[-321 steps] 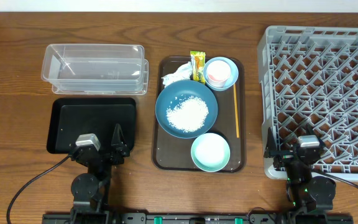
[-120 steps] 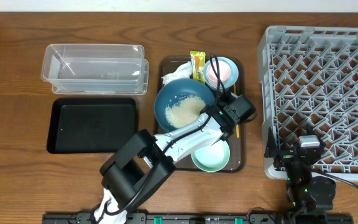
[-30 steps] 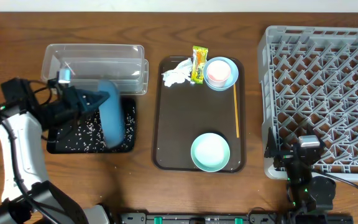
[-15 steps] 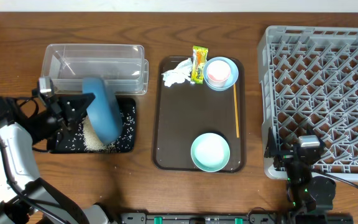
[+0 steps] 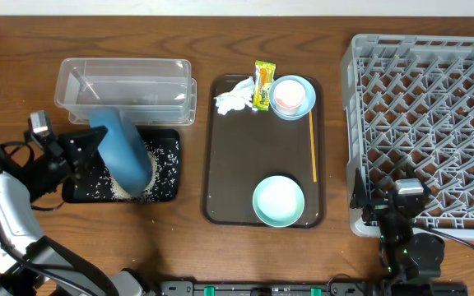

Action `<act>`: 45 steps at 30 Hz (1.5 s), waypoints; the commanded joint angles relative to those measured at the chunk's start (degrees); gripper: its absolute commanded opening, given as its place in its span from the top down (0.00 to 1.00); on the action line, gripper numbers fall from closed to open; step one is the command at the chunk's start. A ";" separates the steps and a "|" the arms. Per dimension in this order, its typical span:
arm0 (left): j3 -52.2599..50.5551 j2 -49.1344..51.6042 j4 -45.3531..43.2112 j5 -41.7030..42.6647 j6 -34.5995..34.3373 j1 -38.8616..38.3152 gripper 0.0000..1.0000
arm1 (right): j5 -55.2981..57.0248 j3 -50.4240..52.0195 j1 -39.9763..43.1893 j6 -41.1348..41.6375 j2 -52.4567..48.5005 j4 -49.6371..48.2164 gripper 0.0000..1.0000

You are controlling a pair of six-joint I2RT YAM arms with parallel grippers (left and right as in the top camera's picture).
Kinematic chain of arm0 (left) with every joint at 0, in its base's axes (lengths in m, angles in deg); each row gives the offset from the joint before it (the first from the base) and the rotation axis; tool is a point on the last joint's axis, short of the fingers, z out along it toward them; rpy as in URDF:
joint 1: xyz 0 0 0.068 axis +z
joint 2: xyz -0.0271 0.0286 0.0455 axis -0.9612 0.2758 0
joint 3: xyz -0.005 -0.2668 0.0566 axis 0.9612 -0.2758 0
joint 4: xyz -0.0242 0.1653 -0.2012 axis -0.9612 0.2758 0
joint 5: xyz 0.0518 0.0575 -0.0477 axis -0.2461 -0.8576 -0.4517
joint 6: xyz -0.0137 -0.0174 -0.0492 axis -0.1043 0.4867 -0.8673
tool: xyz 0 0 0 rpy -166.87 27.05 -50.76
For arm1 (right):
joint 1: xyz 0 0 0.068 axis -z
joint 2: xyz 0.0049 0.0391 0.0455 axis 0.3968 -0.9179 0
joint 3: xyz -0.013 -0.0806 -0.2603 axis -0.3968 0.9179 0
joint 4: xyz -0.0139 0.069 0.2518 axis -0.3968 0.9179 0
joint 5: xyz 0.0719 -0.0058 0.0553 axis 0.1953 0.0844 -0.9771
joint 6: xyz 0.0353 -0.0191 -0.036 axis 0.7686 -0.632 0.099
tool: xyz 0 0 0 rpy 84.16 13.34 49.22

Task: Sort waste into correct bins and load items into the dishwasher rack
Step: 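Tilt the blue plate to pour the rice onto the black tray, then carry the emptied blue plate back and lower it onto the brown tray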

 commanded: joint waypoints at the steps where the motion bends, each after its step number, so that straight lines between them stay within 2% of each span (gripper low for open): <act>1: 0.04 -0.83 0.83 2.71 0.13 0.17 0.94 | 0.33 0.13 0.48 -0.46 0.31 0.22 0.01; 3: 0.04 -0.92 3.56 2.69 0.37 0.17 0.94 | 0.33 0.13 0.48 -0.46 0.31 0.22 0.01; 6: 0.04 -0.90 2.47 2.14 3.48 0.17 0.94 | 0.33 0.13 0.48 -0.46 0.31 0.22 0.01; 9: 0.04 -1.27 8.79 2.67 5.44 0.17 0.94 | 0.33 0.13 0.48 -0.46 0.31 0.22 0.01; 11: 0.04 -1.29 6.21 2.21 8.70 0.17 0.94 | 0.33 0.13 0.48 -0.46 0.31 0.22 0.01; 13: 0.04 -1.20 8.90 1.84 6.73 0.17 0.94 | 0.33 0.13 0.48 -0.46 0.31 0.22 0.01; 16: 0.04 -1.33 7.08 2.01 12.39 0.17 0.94 | 0.33 0.13 0.48 -0.46 0.31 0.22 0.01; 18: 0.04 -1.25 8.92 1.18 10.01 0.17 0.94 | 0.33 0.13 0.48 -0.46 0.31 0.22 0.01; 21: 0.07 -1.36 8.50 2.49 14.73 0.17 0.94 | 0.33 0.13 0.48 -0.48 0.31 0.22 0.01; 24: 0.07 -1.22 11.61 2.69 10.86 0.17 0.94 | 0.33 0.13 0.48 -0.46 0.31 0.22 0.01; 29: 0.13 -1.77 15.45 2.69 10.91 -0.28 0.94 | 0.33 0.13 0.48 -0.46 0.31 0.22 0.01; 34: 0.83 -7.63 17.42 2.19 14.40 -4.50 0.94 | 0.33 0.13 0.48 -0.48 0.31 0.22 0.01; 39: 4.04 -16.24 14.56 1.75 14.01 -13.70 0.94 | 0.33 0.13 0.48 -0.46 0.31 0.22 0.01; 41: 5.35 -19.08 9.66 1.42 11.02 -17.86 0.94 | 0.33 0.13 0.48 -0.46 0.31 0.22 0.01; 42: 5.77 -20.31 5.73 0.04 7.19 -19.98 0.94 | 0.33 0.13 0.48 -0.46 0.31 0.22 0.01; 43: 5.97 -21.24 1.62 -2.89 1.86 -21.77 0.94 | 0.33 0.13 0.48 -0.48 0.31 0.22 0.01; 45: 5.97 -23.21 -7.37 -16.87 -14.03 -26.40 0.94 | 0.33 0.13 0.48 -0.46 0.31 0.22 0.01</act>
